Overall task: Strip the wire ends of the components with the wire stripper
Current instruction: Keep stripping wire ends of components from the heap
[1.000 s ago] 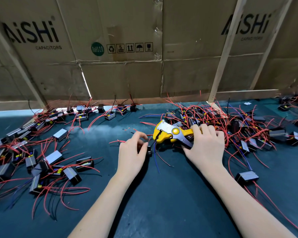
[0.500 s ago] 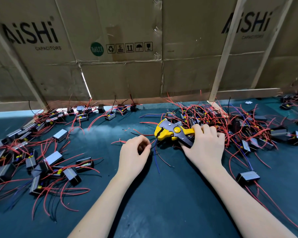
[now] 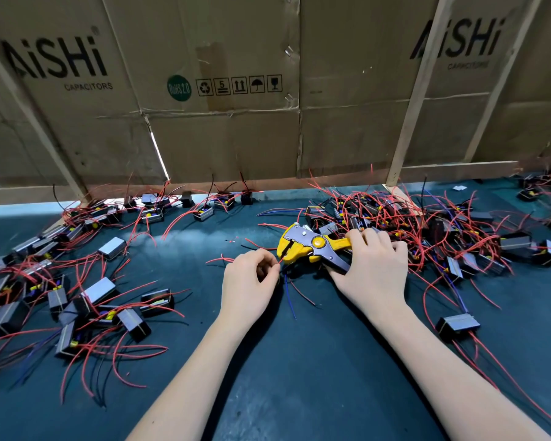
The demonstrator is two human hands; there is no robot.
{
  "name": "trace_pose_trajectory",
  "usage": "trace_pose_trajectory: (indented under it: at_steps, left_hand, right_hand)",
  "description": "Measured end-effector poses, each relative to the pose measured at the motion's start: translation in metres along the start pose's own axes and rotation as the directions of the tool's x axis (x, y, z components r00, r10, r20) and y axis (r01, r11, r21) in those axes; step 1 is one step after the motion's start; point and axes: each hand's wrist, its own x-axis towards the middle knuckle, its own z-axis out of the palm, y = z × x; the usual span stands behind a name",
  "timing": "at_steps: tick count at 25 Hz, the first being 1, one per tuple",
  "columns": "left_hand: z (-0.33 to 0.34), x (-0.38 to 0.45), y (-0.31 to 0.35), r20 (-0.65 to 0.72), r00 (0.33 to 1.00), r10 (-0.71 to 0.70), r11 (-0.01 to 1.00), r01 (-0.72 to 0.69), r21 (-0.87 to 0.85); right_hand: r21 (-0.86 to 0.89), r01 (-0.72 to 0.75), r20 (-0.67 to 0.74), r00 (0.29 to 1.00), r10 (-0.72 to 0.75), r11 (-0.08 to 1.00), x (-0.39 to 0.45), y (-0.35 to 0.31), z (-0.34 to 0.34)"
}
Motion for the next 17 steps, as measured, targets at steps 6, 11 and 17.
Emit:
trace_pose_trajectory:
  at_steps: [6, 11, 17]
  left_hand:
    - [-0.0011, 0.0011, -0.001, 0.023, 1.0, 0.004, 1.0, -0.004, -0.004]
    - [-0.0023, 0.001, -0.0002, 0.037, 0.999, 0.005, 1.0, -0.005, -0.003]
    - [-0.0032, 0.0023, 0.0004, 0.058, 0.998, 0.009, 1.0, -0.009, 0.001]
  right_hand:
    - [0.021, 0.032, -0.022, 0.999, -0.032, 0.999, 0.0009, 0.0019, -0.001]
    - [0.022, 0.044, -0.036, 0.998, -0.043, 0.999, 0.0008, 0.0023, -0.0007]
    - [0.012, 0.051, -0.043, 0.998, -0.05, 0.999, 0.0014, 0.0027, -0.0013]
